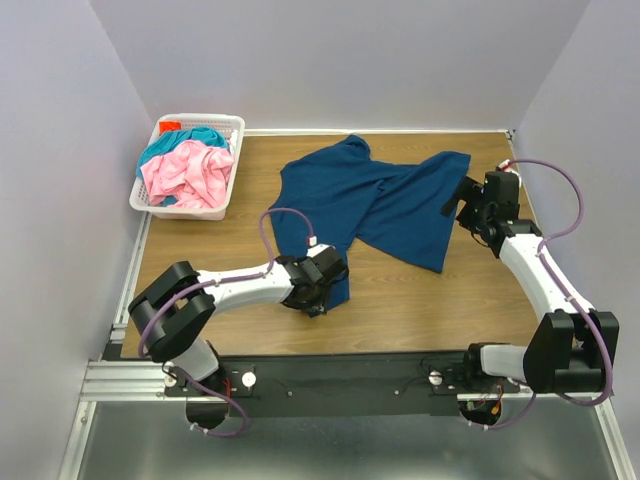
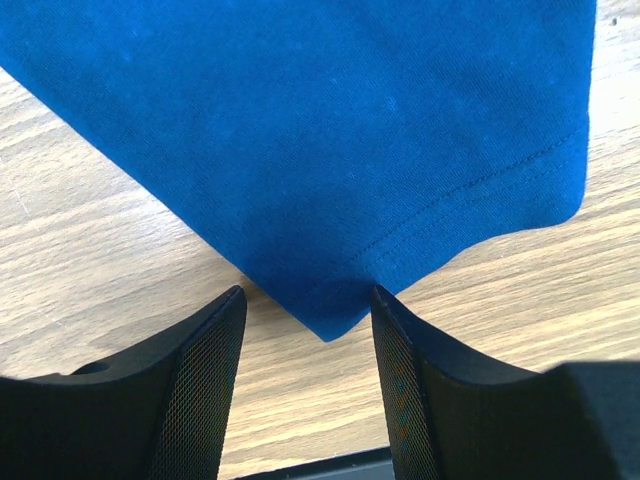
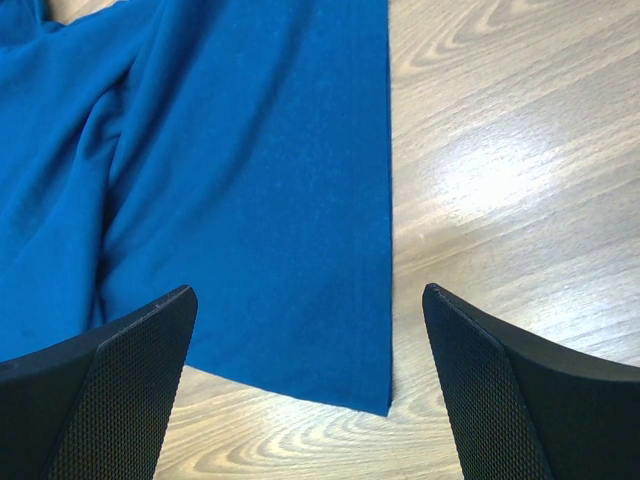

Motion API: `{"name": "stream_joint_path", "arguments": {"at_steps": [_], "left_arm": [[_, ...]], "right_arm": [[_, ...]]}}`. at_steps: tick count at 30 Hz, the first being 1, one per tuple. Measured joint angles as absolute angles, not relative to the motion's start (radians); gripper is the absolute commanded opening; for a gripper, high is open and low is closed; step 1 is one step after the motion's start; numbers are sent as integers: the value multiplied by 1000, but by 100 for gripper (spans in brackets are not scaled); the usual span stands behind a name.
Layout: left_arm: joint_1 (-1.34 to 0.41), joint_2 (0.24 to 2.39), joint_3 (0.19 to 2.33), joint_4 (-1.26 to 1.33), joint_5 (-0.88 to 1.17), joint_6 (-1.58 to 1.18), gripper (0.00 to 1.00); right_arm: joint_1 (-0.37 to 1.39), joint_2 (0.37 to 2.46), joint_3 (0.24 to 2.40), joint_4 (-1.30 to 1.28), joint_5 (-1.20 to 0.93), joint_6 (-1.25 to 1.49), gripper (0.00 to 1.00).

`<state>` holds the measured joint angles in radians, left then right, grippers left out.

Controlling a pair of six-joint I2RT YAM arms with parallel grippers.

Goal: Fold and stack the t-shirts
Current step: Flatten the tshirt out

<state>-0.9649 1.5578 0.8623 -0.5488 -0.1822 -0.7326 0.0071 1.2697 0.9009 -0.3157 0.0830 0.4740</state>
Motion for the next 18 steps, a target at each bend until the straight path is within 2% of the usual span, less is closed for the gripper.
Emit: {"name": "stream_joint_path", "arguments": {"at_steps": [7,12,13,18], "left_arm": [[-990,1574,878,-564,-205,-734,43],[-1002,1579,877,-549,-207,-754,15],[-1005,1582,879,-546,-206,-764,1],[-1009,1587,886,-542,-212,-795,0]], "right_arm": [[7,1270,898,-316,91,474,100],[7,1270,898,-316,93,474,100],[7,1270,898,-316,93,474,100],[7,1269,896,-316,93,473,100]]}}
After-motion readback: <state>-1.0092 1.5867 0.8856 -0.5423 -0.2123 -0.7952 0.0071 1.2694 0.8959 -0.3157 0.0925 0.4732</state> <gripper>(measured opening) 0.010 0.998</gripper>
